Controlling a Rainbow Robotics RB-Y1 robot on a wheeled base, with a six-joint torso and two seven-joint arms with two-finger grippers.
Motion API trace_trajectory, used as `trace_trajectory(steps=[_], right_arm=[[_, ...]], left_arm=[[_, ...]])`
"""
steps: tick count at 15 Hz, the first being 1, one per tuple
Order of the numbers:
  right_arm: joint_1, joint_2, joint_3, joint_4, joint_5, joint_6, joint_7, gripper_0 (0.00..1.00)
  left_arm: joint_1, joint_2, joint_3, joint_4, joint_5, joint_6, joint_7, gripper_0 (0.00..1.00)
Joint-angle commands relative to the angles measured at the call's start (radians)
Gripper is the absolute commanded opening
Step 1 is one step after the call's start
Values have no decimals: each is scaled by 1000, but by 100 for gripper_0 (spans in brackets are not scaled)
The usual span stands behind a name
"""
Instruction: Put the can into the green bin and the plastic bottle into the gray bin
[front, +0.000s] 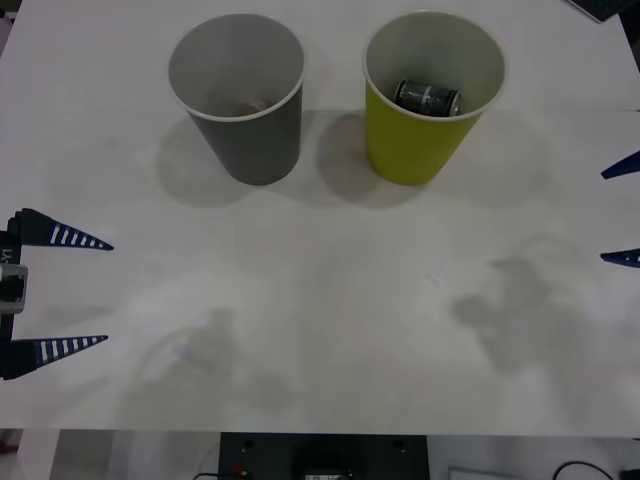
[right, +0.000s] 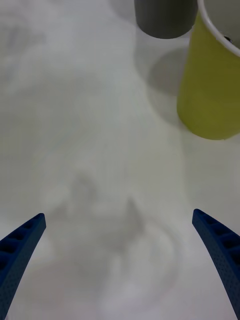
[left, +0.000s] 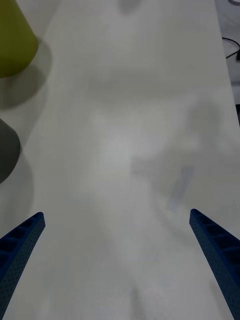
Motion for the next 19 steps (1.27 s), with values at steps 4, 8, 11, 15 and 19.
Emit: trace_trajectory(steps=[4,8,11,15,19], right_arm=[[114,94,-60,-91,79,0,147,100],[183,148,-95,-197,133,0,153,100],[229,168,-109,-263,150,0,155,100],[266,195,-121,-330,184,0,161,100],[266,195,-121,-330,187,0,163,100]], left_arm=[[0,0,0,0,0,0,0,100],[0,0,0,0,0,0,0,100],[0,0,0,0,0,0,0,100],[0,0,0,0,0,0,0,100],[0,0,0,0,0,0,0,100]])
